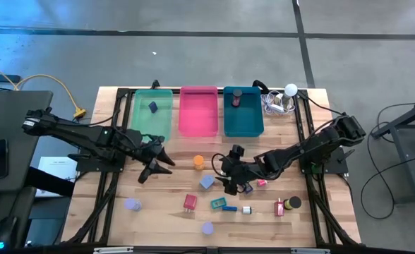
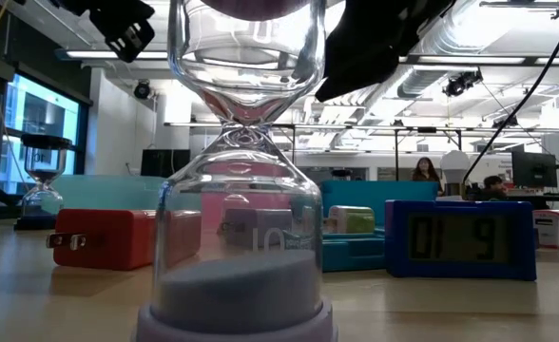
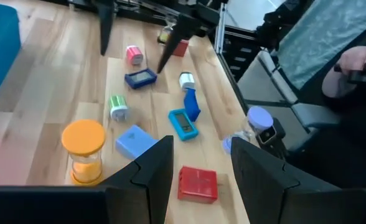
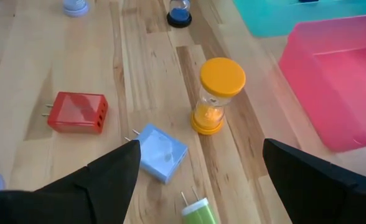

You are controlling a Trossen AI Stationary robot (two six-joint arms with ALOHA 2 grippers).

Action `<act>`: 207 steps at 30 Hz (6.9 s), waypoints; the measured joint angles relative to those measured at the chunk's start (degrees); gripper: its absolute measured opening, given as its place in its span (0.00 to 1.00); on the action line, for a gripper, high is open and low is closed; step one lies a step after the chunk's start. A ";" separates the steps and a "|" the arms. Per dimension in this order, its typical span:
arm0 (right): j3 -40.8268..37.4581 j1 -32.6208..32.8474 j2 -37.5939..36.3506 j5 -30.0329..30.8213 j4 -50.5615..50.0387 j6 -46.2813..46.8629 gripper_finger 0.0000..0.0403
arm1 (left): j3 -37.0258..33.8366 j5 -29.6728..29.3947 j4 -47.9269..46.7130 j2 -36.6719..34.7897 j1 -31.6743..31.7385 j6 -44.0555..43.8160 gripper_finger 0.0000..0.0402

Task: Pick & Place Office items
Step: Put the green adapter into the red bin

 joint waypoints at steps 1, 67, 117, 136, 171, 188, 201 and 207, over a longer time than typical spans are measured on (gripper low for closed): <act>0.00 0.00 0.00 -0.02 0.03 -0.02 0.81 | 0.00 -0.20 -0.02 0.00 0.00 0.00 0.39; -19.03 -3.61 0.02 -9.99 15.53 -5.09 0.81 | 0.00 -1.78 0.66 5.44 -1.63 -0.61 0.71; -19.23 -4.03 5.59 -8.42 19.68 -6.81 0.28 | 0.00 -2.75 2.03 5.42 -2.99 1.43 0.71; -18.93 2.27 -10.18 -7.09 32.78 -13.42 0.28 | -0.04 -29.68 16.36 15.04 -21.49 53.78 0.71; -18.93 -4.87 -3.87 -24.83 47.17 -11.98 0.30 | 0.00 -32.20 38.08 24.96 -13.83 80.21 0.71; -18.93 -4.90 -3.87 -25.26 45.41 -11.85 0.30 | 0.00 -34.83 57.16 37.33 -12.31 87.18 0.71; -18.93 -4.90 -3.87 -25.18 44.90 -11.82 0.31 | 0.00 -36.52 57.20 37.33 -12.17 70.09 0.71; -18.93 -4.90 -3.87 -25.20 44.90 -11.91 0.29 | 0.00 -36.81 56.57 37.31 -12.46 69.03 0.71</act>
